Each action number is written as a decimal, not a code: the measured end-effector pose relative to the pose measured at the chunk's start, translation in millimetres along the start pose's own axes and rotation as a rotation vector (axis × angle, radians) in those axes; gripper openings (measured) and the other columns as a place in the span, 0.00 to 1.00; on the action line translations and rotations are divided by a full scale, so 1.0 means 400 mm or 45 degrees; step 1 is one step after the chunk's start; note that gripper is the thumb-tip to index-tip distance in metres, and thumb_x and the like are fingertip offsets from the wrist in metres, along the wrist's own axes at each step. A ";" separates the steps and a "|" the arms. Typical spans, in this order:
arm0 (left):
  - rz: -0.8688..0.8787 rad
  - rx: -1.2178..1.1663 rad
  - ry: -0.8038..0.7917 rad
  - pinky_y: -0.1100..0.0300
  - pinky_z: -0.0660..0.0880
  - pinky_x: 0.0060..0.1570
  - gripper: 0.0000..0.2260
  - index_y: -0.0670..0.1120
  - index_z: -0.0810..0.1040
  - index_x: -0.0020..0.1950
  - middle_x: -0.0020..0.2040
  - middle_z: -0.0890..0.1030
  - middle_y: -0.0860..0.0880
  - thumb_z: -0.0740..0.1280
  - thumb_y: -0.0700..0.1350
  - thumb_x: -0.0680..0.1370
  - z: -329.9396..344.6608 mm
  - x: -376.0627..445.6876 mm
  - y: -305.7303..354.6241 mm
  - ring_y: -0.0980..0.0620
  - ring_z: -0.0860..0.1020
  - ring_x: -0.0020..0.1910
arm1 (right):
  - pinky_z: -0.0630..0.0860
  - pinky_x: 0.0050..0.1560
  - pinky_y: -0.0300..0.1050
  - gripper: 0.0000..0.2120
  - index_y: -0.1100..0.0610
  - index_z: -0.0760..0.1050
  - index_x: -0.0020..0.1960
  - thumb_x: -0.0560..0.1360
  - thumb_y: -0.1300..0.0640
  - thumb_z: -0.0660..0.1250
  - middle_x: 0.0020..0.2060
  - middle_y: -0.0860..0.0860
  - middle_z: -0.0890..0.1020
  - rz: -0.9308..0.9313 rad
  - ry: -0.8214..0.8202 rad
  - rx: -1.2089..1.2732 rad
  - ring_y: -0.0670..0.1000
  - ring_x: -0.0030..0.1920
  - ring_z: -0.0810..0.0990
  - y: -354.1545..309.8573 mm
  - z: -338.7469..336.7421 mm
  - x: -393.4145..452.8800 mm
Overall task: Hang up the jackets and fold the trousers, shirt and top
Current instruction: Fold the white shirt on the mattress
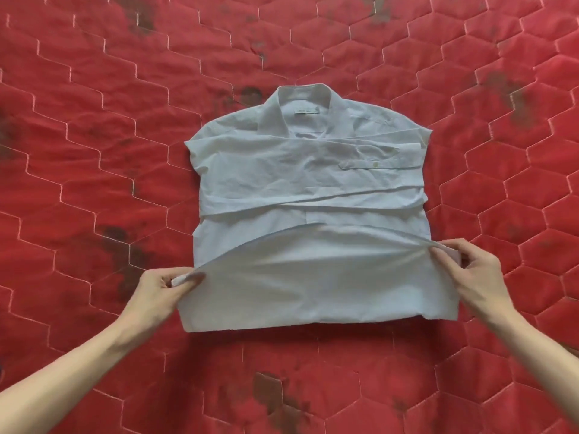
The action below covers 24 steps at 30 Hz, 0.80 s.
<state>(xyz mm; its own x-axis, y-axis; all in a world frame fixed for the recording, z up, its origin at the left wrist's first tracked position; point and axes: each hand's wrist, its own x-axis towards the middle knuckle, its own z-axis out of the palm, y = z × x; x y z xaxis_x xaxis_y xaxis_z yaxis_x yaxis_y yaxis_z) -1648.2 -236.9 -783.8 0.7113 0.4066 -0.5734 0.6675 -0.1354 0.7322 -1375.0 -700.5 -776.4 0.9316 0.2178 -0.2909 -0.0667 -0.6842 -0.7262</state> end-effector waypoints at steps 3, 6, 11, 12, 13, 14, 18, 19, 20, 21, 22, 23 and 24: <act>-0.013 -0.187 0.141 0.65 0.81 0.44 0.06 0.57 0.89 0.50 0.48 0.89 0.53 0.75 0.54 0.76 0.002 0.070 0.018 0.60 0.85 0.47 | 0.77 0.44 0.43 0.02 0.46 0.83 0.51 0.79 0.50 0.73 0.44 0.41 0.86 -0.049 0.076 -0.020 0.42 0.43 0.82 -0.012 0.035 0.085; -0.029 -0.274 0.240 0.57 0.80 0.49 0.06 0.46 0.88 0.47 0.46 0.88 0.47 0.75 0.48 0.78 0.014 0.134 0.013 0.53 0.83 0.46 | 0.77 0.44 0.42 0.01 0.45 0.82 0.50 0.79 0.49 0.74 0.42 0.41 0.85 -0.038 0.115 -0.036 0.40 0.42 0.81 -0.011 0.067 0.143; -0.145 -0.341 0.285 0.67 0.81 0.41 0.08 0.56 0.90 0.42 0.44 0.89 0.52 0.75 0.44 0.79 0.037 0.199 0.002 0.59 0.85 0.41 | 0.75 0.50 0.50 0.08 0.55 0.83 0.52 0.79 0.51 0.72 0.43 0.50 0.85 0.120 0.129 -0.144 0.54 0.48 0.83 0.016 0.096 0.175; -0.158 -0.308 0.317 0.67 0.80 0.41 0.09 0.55 0.89 0.40 0.42 0.88 0.53 0.75 0.45 0.79 0.040 0.205 0.000 0.59 0.84 0.41 | 0.75 0.50 0.51 0.08 0.55 0.83 0.51 0.79 0.50 0.72 0.43 0.50 0.85 0.136 0.130 -0.158 0.55 0.49 0.83 0.016 0.099 0.173; -0.165 -0.268 0.370 0.63 0.80 0.42 0.09 0.53 0.89 0.39 0.41 0.88 0.52 0.75 0.45 0.79 0.044 0.210 -0.002 0.58 0.84 0.41 | 0.74 0.51 0.51 0.09 0.55 0.83 0.52 0.79 0.50 0.71 0.43 0.49 0.84 0.144 0.137 -0.177 0.56 0.50 0.83 0.014 0.102 0.170; -0.163 -0.215 0.447 0.58 0.79 0.45 0.08 0.51 0.87 0.40 0.41 0.87 0.52 0.76 0.47 0.79 0.048 0.213 -0.004 0.55 0.83 0.43 | 0.74 0.52 0.52 0.09 0.55 0.82 0.54 0.79 0.50 0.70 0.45 0.49 0.84 0.137 0.153 -0.220 0.56 0.52 0.82 0.010 0.106 0.166; -0.102 0.373 0.842 0.47 0.71 0.54 0.11 0.50 0.73 0.52 0.53 0.77 0.49 0.72 0.53 0.79 0.104 0.178 0.003 0.45 0.74 0.54 | 0.71 0.58 0.61 0.17 0.60 0.73 0.67 0.80 0.57 0.68 0.60 0.59 0.78 -0.192 0.257 -0.677 0.63 0.60 0.75 0.020 0.124 0.132; -0.036 0.483 0.886 0.44 0.69 0.57 0.11 0.48 0.70 0.53 0.56 0.73 0.46 0.70 0.50 0.79 0.125 0.159 0.004 0.42 0.71 0.57 | 0.71 0.59 0.63 0.17 0.62 0.72 0.68 0.81 0.58 0.67 0.62 0.61 0.77 -0.354 0.274 -0.791 0.65 0.61 0.74 0.027 0.126 0.117; 0.062 0.583 0.881 0.42 0.68 0.60 0.11 0.47 0.70 0.55 0.58 0.71 0.43 0.70 0.47 0.79 0.149 0.138 0.002 0.40 0.70 0.59 | 0.71 0.62 0.64 0.18 0.63 0.72 0.69 0.81 0.59 0.66 0.63 0.62 0.76 -0.523 0.268 -0.889 0.66 0.64 0.74 0.036 0.128 0.101; 0.192 0.694 0.823 0.41 0.67 0.62 0.11 0.45 0.70 0.58 0.61 0.71 0.41 0.68 0.45 0.80 0.176 0.116 -0.005 0.39 0.69 0.61 | 0.71 0.67 0.64 0.19 0.64 0.73 0.69 0.81 0.58 0.65 0.65 0.63 0.77 -0.691 0.224 -0.962 0.66 0.68 0.74 0.045 0.131 0.084; 0.346 0.799 0.721 0.40 0.67 0.64 0.12 0.43 0.71 0.62 0.64 0.71 0.40 0.66 0.45 0.80 0.205 0.093 -0.016 0.38 0.69 0.64 | 0.69 0.71 0.65 0.20 0.65 0.74 0.71 0.81 0.58 0.63 0.67 0.64 0.77 -0.838 0.139 -1.013 0.65 0.72 0.72 0.055 0.138 0.065; 0.504 0.891 0.587 0.41 0.66 0.67 0.16 0.42 0.71 0.67 0.68 0.71 0.40 0.63 0.46 0.81 0.235 0.072 -0.029 0.37 0.69 0.68 | 0.66 0.74 0.64 0.21 0.64 0.73 0.73 0.82 0.57 0.61 0.71 0.63 0.75 -0.945 0.029 -1.038 0.63 0.75 0.69 0.063 0.152 0.044; 0.633 0.979 0.438 0.41 0.65 0.71 0.20 0.41 0.70 0.72 0.73 0.70 0.40 0.61 0.47 0.82 0.266 0.057 -0.045 0.38 0.68 0.72 | 0.63 0.76 0.63 0.23 0.63 0.71 0.76 0.83 0.55 0.59 0.75 0.61 0.73 -1.000 -0.095 -1.050 0.61 0.78 0.66 0.070 0.169 0.022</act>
<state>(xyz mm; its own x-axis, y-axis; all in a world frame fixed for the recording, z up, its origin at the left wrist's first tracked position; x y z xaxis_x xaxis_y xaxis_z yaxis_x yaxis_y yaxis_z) -1620.6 -321.4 -849.4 0.9289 0.3686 -0.0365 0.3572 -0.8650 0.3523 -1392.7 -670.5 -841.5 0.5869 0.8097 0.0067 0.8059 -0.5833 -0.1015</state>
